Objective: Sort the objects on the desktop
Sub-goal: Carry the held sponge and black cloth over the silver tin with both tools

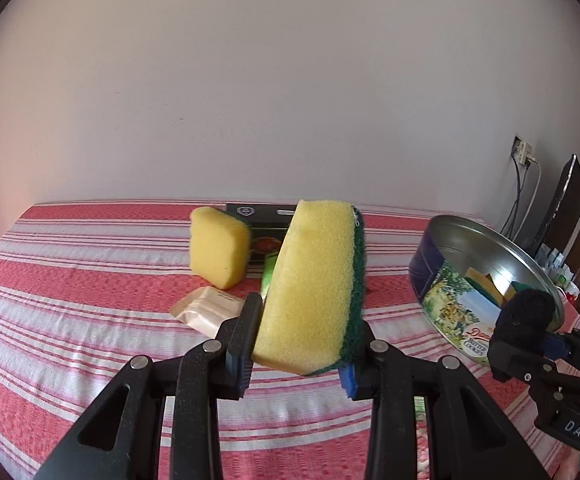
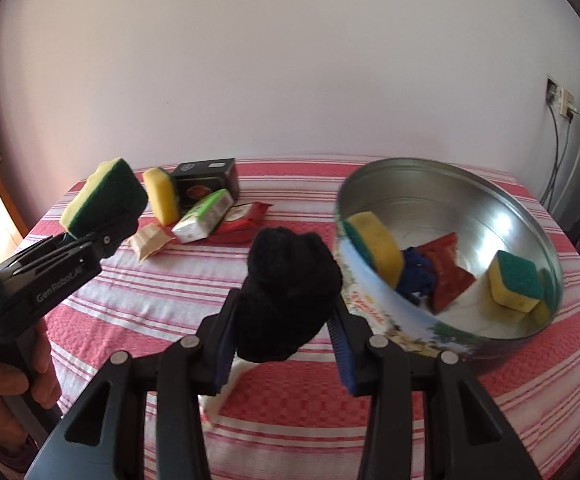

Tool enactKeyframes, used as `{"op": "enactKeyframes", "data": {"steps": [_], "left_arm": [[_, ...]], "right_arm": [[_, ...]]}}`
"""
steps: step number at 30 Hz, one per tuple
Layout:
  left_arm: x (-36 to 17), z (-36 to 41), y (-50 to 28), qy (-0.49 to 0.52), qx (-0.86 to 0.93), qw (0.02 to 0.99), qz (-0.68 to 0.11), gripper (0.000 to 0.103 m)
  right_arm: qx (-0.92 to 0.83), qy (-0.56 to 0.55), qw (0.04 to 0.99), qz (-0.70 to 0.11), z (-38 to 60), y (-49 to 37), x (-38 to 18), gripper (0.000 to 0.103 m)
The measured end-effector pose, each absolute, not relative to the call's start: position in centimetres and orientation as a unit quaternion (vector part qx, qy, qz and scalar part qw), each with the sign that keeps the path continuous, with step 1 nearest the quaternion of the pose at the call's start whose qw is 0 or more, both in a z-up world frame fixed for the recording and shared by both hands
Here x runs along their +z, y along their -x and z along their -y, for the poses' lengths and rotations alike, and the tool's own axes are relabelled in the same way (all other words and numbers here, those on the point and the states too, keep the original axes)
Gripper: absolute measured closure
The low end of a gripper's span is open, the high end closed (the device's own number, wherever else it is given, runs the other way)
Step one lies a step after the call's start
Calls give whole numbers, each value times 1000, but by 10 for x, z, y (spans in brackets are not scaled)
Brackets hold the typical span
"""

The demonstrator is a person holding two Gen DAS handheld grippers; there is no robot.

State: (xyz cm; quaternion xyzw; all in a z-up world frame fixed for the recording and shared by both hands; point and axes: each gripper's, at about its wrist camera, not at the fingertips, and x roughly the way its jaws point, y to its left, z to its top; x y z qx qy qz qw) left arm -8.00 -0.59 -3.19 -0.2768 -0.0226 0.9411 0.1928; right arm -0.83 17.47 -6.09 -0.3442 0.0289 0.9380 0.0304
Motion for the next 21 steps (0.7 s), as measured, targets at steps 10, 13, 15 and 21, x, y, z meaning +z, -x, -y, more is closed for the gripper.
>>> {"op": "enactKeyframes", "data": {"steps": [10, 13, 15, 21], "left_arm": [[-16, -83, 67, 270, 930, 250, -17, 67], [-12, -105, 66, 264, 929, 257, -28, 67], [-12, -122, 68, 261, 929, 261, -38, 67], [-17, -174, 75, 266, 923, 272, -59, 67]], "right_arm": [[939, 318, 114, -57, -261, -11, -38, 61], [938, 314, 135, -65, -282, -7, -37, 61], [936, 310, 148, -72, -298, -10, -35, 61], [932, 301, 183, -90, -335, -7, -30, 61]]}}
